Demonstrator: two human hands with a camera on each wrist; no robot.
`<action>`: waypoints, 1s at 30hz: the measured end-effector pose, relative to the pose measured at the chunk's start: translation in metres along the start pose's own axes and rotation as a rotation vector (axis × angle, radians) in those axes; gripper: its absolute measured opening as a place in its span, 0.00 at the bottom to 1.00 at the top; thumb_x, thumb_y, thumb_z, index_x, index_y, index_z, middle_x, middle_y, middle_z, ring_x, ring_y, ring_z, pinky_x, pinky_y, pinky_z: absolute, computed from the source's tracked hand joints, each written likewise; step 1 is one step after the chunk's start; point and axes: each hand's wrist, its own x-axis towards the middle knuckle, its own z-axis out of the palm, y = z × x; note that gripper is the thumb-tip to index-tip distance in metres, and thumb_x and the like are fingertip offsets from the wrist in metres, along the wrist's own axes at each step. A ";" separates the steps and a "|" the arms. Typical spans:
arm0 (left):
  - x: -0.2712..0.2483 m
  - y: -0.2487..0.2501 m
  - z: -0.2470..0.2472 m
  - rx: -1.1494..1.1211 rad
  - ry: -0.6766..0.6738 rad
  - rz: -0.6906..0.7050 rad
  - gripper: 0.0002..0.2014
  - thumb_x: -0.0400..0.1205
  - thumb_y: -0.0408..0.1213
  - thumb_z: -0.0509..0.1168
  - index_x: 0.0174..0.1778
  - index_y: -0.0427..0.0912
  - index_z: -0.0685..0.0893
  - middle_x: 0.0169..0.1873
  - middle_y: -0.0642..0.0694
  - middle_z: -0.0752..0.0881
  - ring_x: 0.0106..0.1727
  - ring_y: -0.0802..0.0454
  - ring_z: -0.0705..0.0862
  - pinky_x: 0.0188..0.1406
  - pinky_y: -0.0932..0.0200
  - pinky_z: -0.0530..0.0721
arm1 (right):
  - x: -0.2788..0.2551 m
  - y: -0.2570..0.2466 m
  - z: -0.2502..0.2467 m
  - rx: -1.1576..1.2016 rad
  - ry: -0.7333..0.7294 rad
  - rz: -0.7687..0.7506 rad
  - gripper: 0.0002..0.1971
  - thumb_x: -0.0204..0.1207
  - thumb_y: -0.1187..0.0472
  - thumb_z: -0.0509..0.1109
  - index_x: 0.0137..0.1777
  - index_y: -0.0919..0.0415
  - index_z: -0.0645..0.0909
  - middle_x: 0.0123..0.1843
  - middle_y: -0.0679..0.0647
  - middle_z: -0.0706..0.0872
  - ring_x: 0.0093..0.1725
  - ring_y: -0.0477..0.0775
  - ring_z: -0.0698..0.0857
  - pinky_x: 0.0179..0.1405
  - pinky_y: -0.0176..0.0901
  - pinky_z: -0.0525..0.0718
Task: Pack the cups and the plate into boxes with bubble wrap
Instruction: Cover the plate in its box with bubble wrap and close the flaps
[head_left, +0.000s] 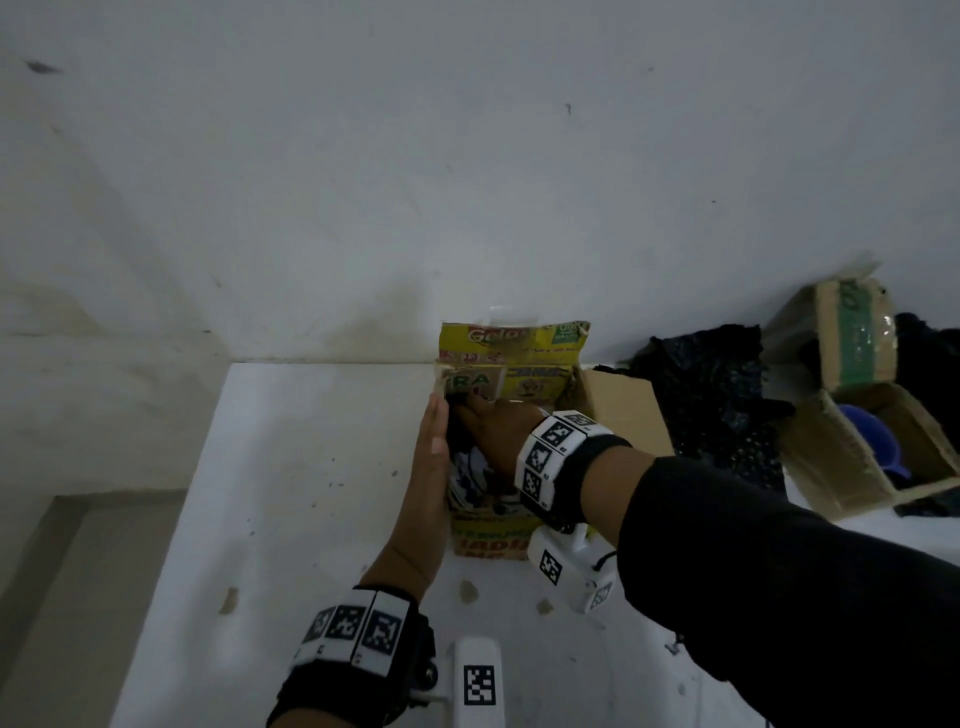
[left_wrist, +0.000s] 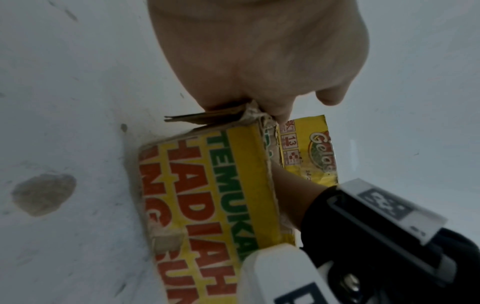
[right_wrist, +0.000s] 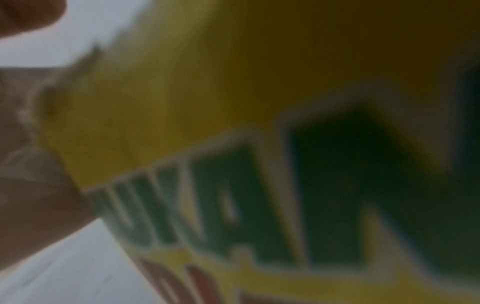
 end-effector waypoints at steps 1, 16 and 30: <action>0.000 0.001 0.000 0.002 0.004 -0.006 0.29 0.80 0.53 0.43 0.79 0.53 0.54 0.80 0.59 0.55 0.79 0.68 0.56 0.82 0.56 0.58 | 0.002 -0.001 -0.001 0.027 -0.005 0.001 0.54 0.61 0.52 0.81 0.82 0.60 0.50 0.77 0.61 0.61 0.58 0.68 0.80 0.51 0.56 0.83; 0.002 -0.006 -0.001 0.068 -0.003 -0.016 0.30 0.80 0.54 0.43 0.80 0.52 0.53 0.76 0.70 0.53 0.76 0.78 0.54 0.80 0.64 0.56 | 0.000 -0.002 -0.005 0.123 -0.007 -0.007 0.57 0.54 0.51 0.85 0.78 0.62 0.54 0.72 0.65 0.68 0.66 0.68 0.74 0.59 0.53 0.80; -0.001 -0.009 -0.005 0.100 -0.031 0.013 0.28 0.81 0.57 0.44 0.77 0.58 0.50 0.75 0.73 0.50 0.75 0.80 0.50 0.76 0.76 0.54 | -0.011 -0.004 0.014 -0.098 0.022 0.043 0.47 0.71 0.41 0.71 0.83 0.50 0.46 0.82 0.58 0.52 0.76 0.67 0.61 0.67 0.63 0.69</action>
